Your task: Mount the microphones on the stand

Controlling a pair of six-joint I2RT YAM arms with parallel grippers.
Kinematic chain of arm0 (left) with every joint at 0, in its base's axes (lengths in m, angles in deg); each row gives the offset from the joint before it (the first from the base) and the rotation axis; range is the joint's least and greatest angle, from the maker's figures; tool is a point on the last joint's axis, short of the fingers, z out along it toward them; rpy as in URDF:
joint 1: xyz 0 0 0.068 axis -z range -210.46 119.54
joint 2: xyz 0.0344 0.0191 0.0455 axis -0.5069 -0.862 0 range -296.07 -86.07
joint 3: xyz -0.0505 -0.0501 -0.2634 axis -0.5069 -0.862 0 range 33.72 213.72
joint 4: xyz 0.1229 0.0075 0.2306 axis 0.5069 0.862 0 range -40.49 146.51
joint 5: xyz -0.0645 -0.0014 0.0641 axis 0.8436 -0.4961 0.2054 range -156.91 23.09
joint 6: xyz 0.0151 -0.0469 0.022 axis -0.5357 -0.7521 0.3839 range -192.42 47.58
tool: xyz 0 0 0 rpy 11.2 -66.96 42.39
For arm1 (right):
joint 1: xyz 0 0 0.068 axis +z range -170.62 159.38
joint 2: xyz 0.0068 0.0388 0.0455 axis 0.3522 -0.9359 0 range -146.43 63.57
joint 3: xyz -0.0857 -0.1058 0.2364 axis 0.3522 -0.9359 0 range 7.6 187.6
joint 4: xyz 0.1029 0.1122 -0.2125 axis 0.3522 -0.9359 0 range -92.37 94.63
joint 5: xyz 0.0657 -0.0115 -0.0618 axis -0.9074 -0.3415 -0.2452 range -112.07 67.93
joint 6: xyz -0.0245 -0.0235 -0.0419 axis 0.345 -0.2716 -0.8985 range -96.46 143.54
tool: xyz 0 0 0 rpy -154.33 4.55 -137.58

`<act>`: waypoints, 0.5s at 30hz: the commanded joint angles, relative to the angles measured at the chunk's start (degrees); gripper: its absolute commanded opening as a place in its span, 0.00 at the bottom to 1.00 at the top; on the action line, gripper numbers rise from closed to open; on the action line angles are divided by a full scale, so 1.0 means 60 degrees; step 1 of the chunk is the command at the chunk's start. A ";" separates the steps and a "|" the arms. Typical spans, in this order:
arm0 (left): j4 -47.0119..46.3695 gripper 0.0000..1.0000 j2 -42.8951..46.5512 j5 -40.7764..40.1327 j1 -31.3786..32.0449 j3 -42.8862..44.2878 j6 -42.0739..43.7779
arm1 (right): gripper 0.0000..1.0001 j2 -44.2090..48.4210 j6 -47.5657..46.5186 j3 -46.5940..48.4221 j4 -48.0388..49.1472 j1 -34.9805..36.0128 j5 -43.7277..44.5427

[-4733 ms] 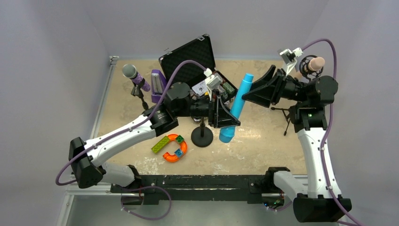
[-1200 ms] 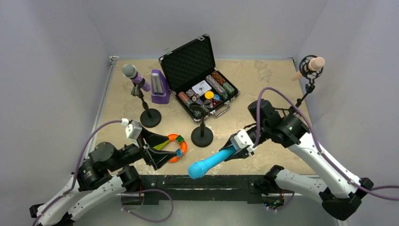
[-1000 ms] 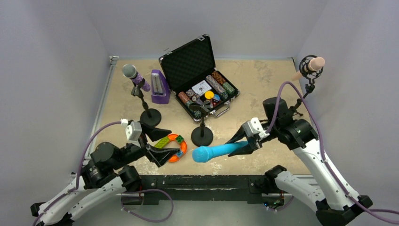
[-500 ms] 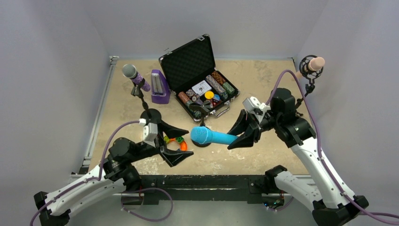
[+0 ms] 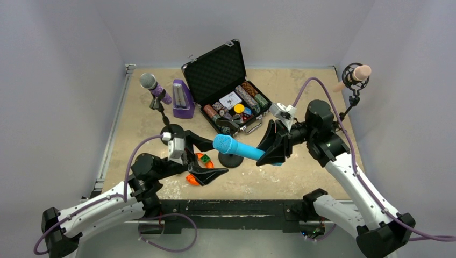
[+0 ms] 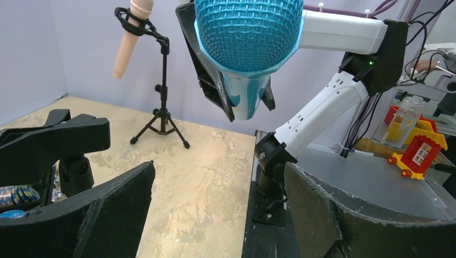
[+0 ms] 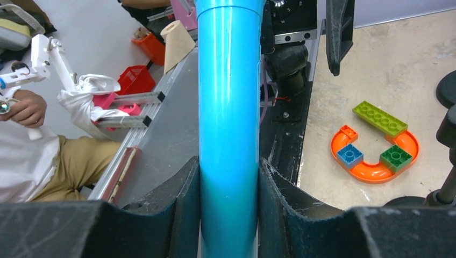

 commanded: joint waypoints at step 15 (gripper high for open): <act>-0.1674 0.93 -0.0363 0.0332 0.0079 -0.0105 0.0664 | 0.00 -0.0267 0.1763 -0.0340 0.2504 0.0471 -0.0197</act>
